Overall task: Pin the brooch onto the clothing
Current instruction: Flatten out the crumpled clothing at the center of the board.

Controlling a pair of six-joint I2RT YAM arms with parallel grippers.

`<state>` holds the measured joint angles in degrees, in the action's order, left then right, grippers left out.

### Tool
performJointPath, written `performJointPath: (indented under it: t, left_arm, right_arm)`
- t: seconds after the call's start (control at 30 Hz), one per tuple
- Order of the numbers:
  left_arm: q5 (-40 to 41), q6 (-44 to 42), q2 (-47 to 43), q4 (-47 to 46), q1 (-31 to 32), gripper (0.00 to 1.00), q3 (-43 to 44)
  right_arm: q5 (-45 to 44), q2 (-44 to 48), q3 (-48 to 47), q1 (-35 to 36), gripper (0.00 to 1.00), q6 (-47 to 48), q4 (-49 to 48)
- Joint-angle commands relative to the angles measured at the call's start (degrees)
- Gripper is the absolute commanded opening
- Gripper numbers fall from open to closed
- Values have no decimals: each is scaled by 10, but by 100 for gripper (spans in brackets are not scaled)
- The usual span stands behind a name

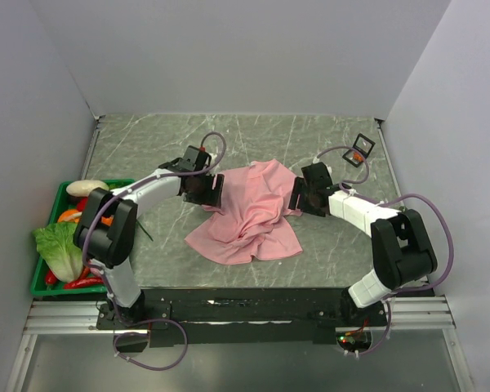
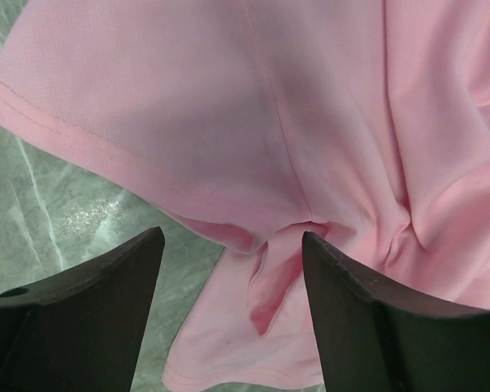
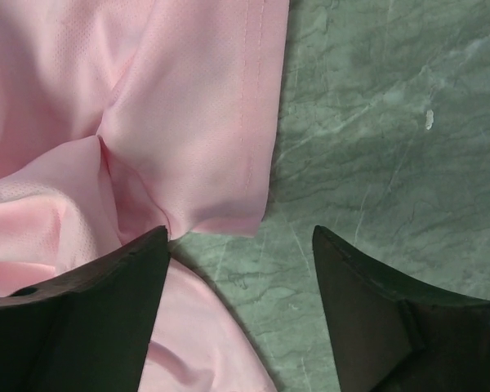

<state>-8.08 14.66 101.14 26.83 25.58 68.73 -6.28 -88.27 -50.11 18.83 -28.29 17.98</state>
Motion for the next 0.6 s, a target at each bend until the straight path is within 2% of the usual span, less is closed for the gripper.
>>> performJointPath:
  t: [0.0, 0.1, 0.13, 0.17, 0.2, 0.4, 0.57]
  left_arm:
    - [22, -11, 13, 19, 5, 74, 21]
    - [31, -11, 23, 18, 5, 72, 25]
    - [32, -10, 26, 18, 5, 69, 26]
    - [29, -10, 28, 15, 5, 62, 26]
    - [25, -10, 33, 13, 5, 60, 28]
    - [8, -8, 41, 2, 5, 60, 32]
    - [-17, -9, 44, -11, 5, 59, 31]
  right_arm:
    - [-11, -3, 9, -1, 74, -14, -19]
    - [-6, -9, 9, -2, 73, -17, -22]
    - [-4, -9, 9, -2, 72, -17, -24]
    - [-1, -10, 10, -1, 72, -19, -26]
    - [-2, -13, 10, -1, 72, -19, -26]
    - [-8, -12, 14, -1, 70, -21, -29]
    - [-7, -24, 12, -1, 65, -25, -37]
